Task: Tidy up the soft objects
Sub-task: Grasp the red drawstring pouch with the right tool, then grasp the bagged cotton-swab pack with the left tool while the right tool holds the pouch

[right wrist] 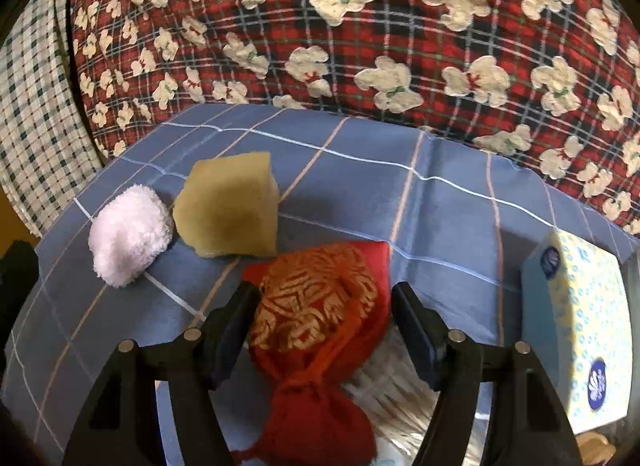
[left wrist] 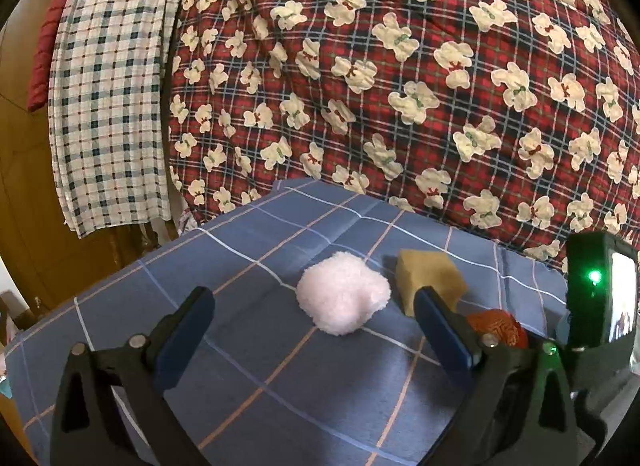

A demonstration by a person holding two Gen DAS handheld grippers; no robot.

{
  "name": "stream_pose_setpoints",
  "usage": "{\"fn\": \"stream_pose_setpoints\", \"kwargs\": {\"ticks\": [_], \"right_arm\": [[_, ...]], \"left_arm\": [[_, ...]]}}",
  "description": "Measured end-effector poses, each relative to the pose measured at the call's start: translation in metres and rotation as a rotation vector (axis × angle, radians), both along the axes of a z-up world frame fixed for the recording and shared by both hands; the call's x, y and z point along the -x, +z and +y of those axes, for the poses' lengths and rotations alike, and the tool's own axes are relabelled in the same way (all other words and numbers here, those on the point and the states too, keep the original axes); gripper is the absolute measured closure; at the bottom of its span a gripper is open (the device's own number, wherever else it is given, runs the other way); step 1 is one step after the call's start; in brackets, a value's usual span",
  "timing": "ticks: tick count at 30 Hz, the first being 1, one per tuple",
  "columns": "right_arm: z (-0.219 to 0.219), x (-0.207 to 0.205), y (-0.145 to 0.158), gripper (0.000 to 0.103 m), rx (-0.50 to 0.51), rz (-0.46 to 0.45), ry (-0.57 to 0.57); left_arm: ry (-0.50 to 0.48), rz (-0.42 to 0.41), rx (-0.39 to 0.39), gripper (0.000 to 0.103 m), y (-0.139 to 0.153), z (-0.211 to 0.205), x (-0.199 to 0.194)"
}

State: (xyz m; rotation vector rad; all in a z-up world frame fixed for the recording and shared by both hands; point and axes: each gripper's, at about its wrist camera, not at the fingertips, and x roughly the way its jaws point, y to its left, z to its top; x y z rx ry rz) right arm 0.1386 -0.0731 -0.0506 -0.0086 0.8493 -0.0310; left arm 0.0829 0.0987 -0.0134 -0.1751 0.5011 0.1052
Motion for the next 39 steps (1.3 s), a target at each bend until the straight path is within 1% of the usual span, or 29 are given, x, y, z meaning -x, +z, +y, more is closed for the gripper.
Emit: {"fn": "stream_pose_setpoints", "kwargs": {"ticks": [2, 5, 7, 9, 12, 13, 16, 17, 19, 22, 23, 25, 28, 31, 35, 37, 39], "right_arm": [[-0.001, 0.0, 0.0, 0.052, -0.015, 0.001, 0.005], [-0.003, 0.003, 0.004, 0.063, -0.035, -0.026, 0.023], [-0.002, 0.012, 0.009, 0.065, -0.058, -0.064, 0.045], [-0.001, 0.022, 0.015, 0.066, -0.065, -0.101, 0.051], [-0.007, 0.043, 0.032, 0.066, -0.144, -0.183, 0.084], [-0.011, 0.052, 0.04, 0.067, -0.173, -0.223, 0.096], [-0.021, 0.074, 0.058, 0.067, -0.216, -0.316, 0.11], [-0.026, 0.083, 0.064, 0.067, -0.214, -0.348, 0.105], [-0.037, 0.101, 0.075, 0.067, -0.166, -0.423, 0.076], [-0.052, 0.119, 0.083, 0.067, -0.057, -0.493, 0.017], [-0.06, 0.124, 0.084, 0.067, -0.033, -0.507, -0.004], [-0.075, 0.13, 0.086, 0.067, -0.018, -0.517, -0.038], [-0.092, 0.137, 0.086, 0.067, -0.009, -0.526, -0.08], [-0.107, 0.147, 0.089, 0.067, -0.01, -0.548, -0.102], [-0.116, 0.159, 0.091, 0.066, -0.001, -0.575, -0.103], [-0.12, 0.162, 0.091, 0.066, -0.002, -0.578, -0.103], [-0.124, 0.164, 0.091, 0.066, -0.007, -0.577, -0.107]], "left_arm": [[-0.002, 0.006, 0.002, 0.002, -0.001, 0.0, -0.001], [-0.01, 0.017, 0.005, 0.002, -0.003, -0.003, -0.002], [-0.009, 0.019, -0.003, 0.002, -0.004, -0.004, -0.002], [-0.01, 0.018, -0.006, 0.002, -0.004, -0.005, -0.002], [-0.017, 0.018, -0.014, 0.002, -0.005, -0.007, -0.002], [-0.02, 0.017, -0.017, 0.002, -0.005, -0.008, -0.002], [-0.045, 0.01, -0.015, 0.002, -0.004, -0.011, 0.0], [-0.06, 0.005, -0.009, 0.002, -0.004, -0.013, 0.001], [-0.098, 0.002, -0.008, 0.002, -0.003, -0.018, 0.001], [-0.183, -0.001, -0.015, 0.002, -0.002, -0.032, 0.002], [-0.218, 0.003, -0.012, 0.002, -0.002, -0.037, 0.002], [-0.277, 0.015, -0.006, 0.002, -0.002, -0.047, 0.003], [-0.392, 0.059, 0.024, 0.002, -0.004, -0.069, 0.007], [-0.456, 0.11, 0.052, 0.004, -0.005, -0.092, 0.011], [-0.454, 0.154, 0.07, 0.016, -0.006, -0.115, 0.012], [-0.427, 0.173, 0.074, 0.018, -0.006, -0.123, 0.01], [-0.387, 0.223, 0.097, 0.019, -0.009, -0.135, 0.005]]}}
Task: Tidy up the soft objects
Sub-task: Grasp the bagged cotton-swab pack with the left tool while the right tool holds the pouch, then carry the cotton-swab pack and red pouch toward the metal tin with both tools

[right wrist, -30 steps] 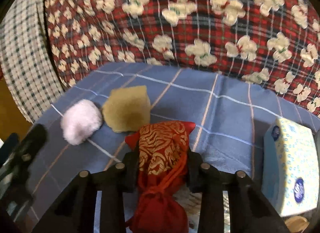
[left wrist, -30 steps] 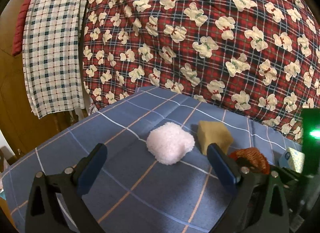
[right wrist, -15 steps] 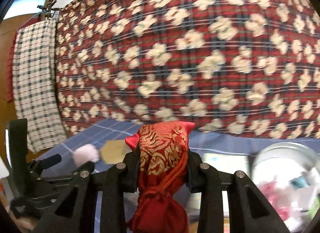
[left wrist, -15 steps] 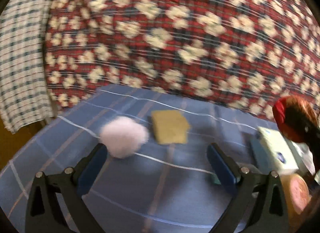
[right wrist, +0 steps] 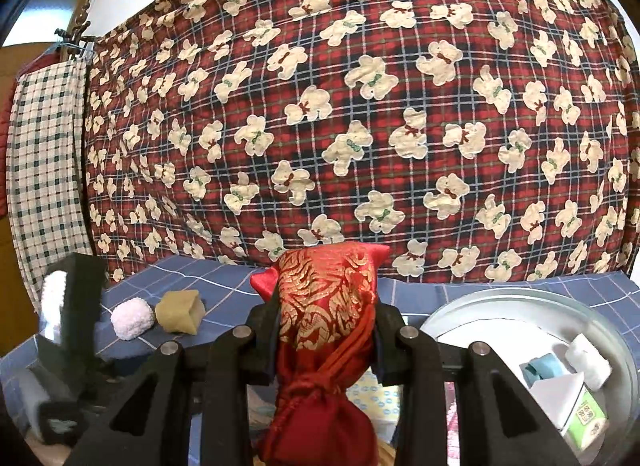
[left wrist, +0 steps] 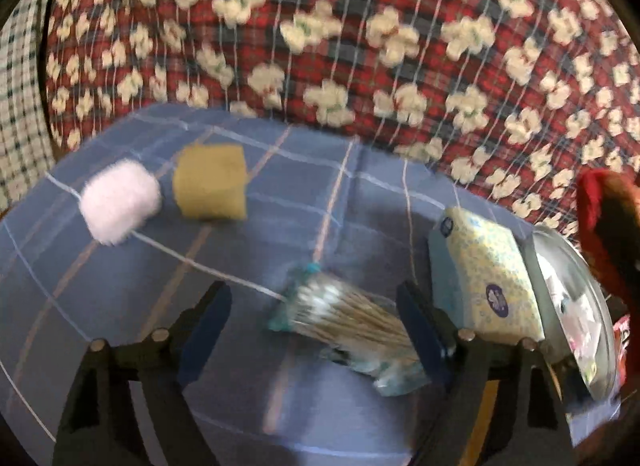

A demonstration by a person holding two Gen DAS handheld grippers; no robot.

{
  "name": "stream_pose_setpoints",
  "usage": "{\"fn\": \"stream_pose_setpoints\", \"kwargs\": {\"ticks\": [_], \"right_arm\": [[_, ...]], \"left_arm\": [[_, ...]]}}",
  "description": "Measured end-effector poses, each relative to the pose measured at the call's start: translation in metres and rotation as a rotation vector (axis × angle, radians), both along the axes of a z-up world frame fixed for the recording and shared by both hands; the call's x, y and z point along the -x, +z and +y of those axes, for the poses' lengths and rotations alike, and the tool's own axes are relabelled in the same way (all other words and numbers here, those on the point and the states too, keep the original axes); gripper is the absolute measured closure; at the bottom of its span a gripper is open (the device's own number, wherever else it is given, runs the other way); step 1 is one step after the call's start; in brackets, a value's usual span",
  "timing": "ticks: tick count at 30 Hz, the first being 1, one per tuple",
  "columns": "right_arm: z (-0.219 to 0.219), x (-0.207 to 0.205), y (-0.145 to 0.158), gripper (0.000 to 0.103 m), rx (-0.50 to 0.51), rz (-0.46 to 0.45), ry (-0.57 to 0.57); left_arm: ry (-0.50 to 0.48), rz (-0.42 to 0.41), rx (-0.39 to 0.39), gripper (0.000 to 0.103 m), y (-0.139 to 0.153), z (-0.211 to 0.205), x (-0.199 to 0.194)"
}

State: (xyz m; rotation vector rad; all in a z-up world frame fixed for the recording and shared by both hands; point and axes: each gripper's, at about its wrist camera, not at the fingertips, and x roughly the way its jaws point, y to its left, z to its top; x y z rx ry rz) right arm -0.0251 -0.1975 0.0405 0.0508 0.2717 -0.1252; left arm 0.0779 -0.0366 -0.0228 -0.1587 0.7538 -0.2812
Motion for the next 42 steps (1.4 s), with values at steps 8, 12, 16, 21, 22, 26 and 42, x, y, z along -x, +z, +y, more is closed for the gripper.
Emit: {"fn": "stream_pose_setpoints", "kwargs": {"ticks": [8, 12, 16, 21, 22, 26, 42], "right_arm": [[-0.017, 0.007, 0.0, 0.066, -0.043, 0.002, -0.002], [-0.017, 0.009, 0.001, 0.066, -0.058, -0.004, 0.012], [-0.016, 0.011, 0.001, 0.066, -0.047, -0.011, 0.015], [-0.022, 0.012, 0.0, 0.066, -0.085, -0.001, 0.014], [-0.024, 0.012, -0.001, 0.066, -0.092, 0.002, 0.013], [-0.029, 0.01, -0.004, 0.066, -0.118, 0.013, 0.014], [-0.029, 0.015, -0.004, 0.066, -0.113, -0.025, 0.017]], "left_arm": [[0.075, 0.056, -0.108, 0.019, -0.014, -0.044, -0.003], [0.061, 0.135, -0.116, 0.018, -0.03, -0.046, -0.014], [0.049, 0.135, -0.106, 0.032, -0.033, -0.045, -0.013], [0.012, 0.122, -0.03, 0.062, -0.033, -0.033, -0.007], [0.001, 0.121, -0.02, 0.062, -0.032, -0.033, -0.007], [-0.028, 0.095, 0.027, 0.062, -0.026, -0.031, -0.002], [0.04, -0.29, -0.034, 0.062, 0.022, -0.022, 0.026]]}}
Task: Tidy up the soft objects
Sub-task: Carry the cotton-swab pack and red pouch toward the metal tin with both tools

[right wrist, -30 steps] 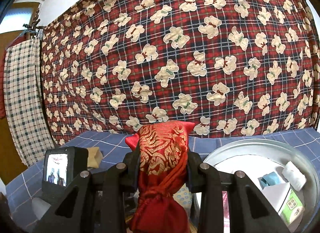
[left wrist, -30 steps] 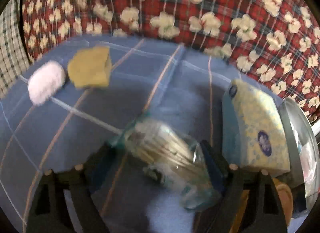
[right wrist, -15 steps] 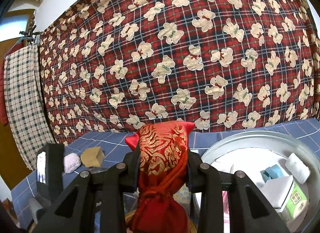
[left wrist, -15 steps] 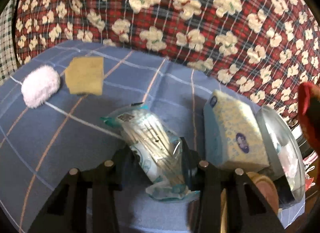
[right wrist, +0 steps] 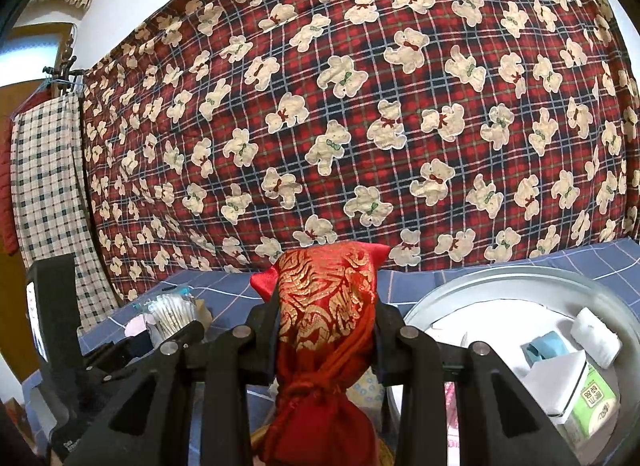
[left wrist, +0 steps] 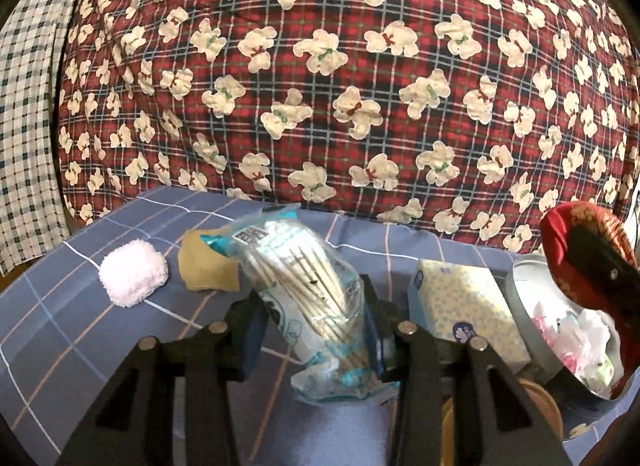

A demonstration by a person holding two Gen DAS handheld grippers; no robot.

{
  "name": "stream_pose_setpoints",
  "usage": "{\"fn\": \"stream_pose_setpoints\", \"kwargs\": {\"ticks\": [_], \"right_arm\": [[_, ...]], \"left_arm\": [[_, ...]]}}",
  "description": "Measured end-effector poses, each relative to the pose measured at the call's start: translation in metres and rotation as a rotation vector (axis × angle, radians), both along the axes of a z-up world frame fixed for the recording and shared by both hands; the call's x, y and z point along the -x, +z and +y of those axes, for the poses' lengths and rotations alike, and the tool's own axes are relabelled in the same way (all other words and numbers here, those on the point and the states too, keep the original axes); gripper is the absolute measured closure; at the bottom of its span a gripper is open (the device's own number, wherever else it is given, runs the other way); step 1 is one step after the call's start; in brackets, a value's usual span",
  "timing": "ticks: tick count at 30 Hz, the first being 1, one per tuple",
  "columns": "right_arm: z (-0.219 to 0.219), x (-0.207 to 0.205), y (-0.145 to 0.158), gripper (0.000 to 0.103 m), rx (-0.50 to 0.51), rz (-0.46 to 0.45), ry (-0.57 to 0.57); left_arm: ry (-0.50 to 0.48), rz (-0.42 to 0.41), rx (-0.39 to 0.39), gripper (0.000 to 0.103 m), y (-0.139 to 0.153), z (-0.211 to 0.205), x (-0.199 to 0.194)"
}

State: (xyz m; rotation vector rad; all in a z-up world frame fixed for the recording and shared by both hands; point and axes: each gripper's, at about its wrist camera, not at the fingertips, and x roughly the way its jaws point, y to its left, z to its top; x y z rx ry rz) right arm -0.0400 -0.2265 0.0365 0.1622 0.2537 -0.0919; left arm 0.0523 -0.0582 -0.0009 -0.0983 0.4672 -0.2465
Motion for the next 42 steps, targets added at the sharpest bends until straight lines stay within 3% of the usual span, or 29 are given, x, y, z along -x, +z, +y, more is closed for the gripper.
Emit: {"fn": "stream_pose_setpoints", "kwargs": {"ticks": [14, 42], "right_arm": [[0.005, 0.011, -0.004, 0.066, 0.067, -0.012, 0.009], [-0.029, 0.033, -0.003, 0.066, 0.057, -0.028, -0.05]], "left_arm": [[0.03, -0.08, -0.035, 0.062, 0.004, 0.0, 0.01], [0.036, -0.155, -0.069, 0.062, 0.011, -0.011, 0.027]]}}
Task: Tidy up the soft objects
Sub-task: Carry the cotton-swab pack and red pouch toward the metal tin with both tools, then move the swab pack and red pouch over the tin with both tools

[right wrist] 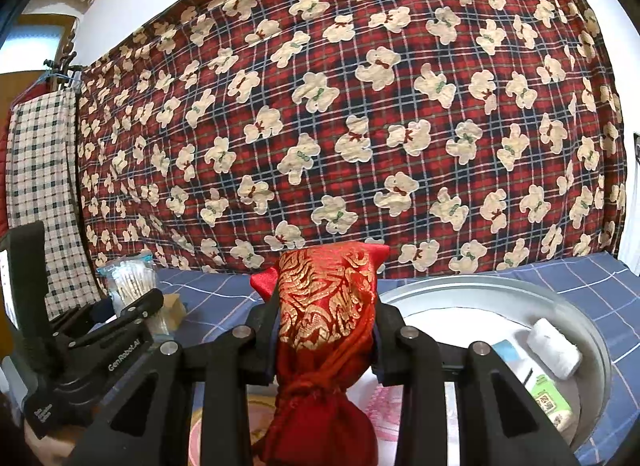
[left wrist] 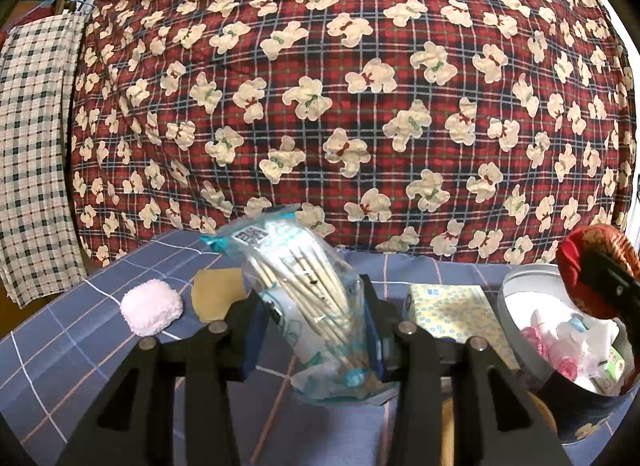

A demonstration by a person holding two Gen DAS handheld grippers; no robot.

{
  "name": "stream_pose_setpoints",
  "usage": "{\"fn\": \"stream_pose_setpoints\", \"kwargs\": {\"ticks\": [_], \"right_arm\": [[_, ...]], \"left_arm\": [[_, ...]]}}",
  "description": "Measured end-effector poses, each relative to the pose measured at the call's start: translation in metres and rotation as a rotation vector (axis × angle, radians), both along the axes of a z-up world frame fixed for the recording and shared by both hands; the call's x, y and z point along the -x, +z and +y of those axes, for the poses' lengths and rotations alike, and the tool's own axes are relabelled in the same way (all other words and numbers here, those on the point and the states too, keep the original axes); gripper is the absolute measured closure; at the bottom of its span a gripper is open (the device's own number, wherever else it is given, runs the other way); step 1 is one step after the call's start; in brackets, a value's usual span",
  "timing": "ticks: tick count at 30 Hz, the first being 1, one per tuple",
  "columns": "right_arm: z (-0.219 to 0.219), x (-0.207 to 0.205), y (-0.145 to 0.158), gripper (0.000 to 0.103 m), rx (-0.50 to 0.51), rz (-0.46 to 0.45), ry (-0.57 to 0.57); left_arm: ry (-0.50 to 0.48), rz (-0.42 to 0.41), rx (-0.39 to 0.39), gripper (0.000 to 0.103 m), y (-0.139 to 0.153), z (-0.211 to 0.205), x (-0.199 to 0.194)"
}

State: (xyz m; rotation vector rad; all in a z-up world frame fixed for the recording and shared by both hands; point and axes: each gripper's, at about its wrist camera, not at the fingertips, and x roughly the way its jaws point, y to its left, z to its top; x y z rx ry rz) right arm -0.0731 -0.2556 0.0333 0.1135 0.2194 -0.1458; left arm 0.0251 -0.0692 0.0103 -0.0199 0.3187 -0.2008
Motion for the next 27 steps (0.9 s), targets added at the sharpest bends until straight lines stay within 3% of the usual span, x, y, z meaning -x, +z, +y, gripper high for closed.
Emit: {"fn": "stream_pose_setpoints", "kwargs": {"ticks": [27], "right_arm": [[-0.038, 0.023, 0.005, 0.066, -0.008, -0.038, -0.053]], "left_arm": [[-0.069, -0.068, 0.001, 0.062, 0.018, -0.037, 0.036]]}}
